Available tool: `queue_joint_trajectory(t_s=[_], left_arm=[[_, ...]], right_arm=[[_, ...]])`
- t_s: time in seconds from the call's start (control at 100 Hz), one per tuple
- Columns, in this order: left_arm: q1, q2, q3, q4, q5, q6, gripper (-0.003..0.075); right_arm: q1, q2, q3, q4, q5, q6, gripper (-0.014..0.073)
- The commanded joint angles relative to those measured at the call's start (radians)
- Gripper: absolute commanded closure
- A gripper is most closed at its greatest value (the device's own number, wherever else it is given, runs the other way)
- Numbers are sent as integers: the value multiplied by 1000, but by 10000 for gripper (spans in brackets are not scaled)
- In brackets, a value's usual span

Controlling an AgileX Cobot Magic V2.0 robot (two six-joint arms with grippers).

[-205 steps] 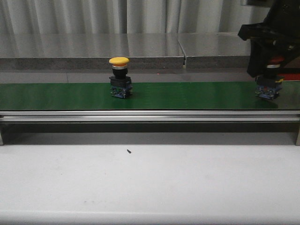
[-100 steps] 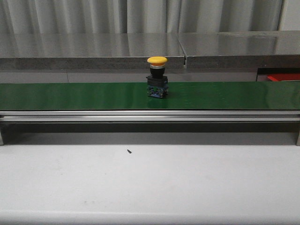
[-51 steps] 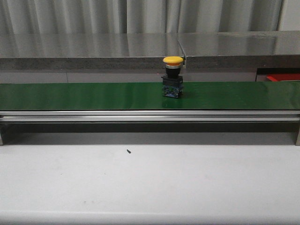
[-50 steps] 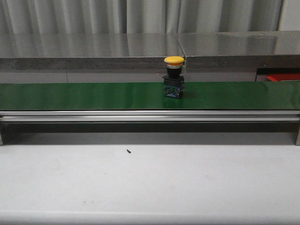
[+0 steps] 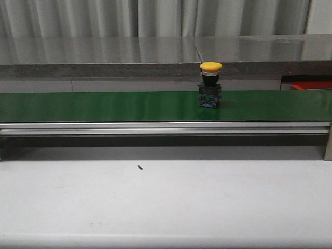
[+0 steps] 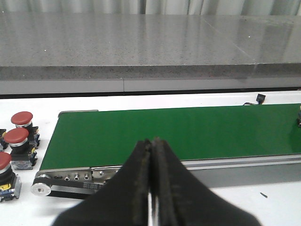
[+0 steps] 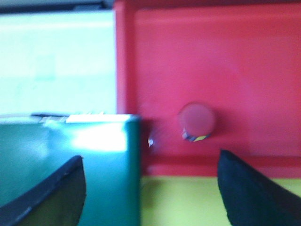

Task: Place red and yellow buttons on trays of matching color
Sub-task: 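Lower the red button into the red tray and open the right gripper, then grasp the yellow button at the belt's end with the right gripper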

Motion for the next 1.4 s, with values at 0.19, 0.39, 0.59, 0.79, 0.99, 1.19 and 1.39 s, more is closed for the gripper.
queue_joint_trajectory(t_s=[0.19, 0.39, 0.59, 0.79, 0.99, 1.19, 1.39], left_arm=[[-6, 4, -28, -9, -85, -4, 739], [-6, 4, -28, -9, -85, -4, 739], [-6, 4, -28, -9, -85, -4, 739], [-6, 4, -25, -9, -86, -4, 739], [-6, 4, -25, -9, -87, -4, 739], [-6, 4, -25, -9, -87, -4, 739], [-6, 4, -25, -9, -87, -4, 739]], right_arm=[[120, -355, 415, 26, -171, -92, 36], [221, -479, 625, 26, -222, -99, 36], [319, -455, 659, 26, -260, -109, 35], [405, -395, 635, 26, -345, -109, 35], [440, -295, 540, 27, -342, -109, 35], [440, -196, 432, 28, -335, -109, 35], [440, -124, 370, 28, -329, -109, 60]])
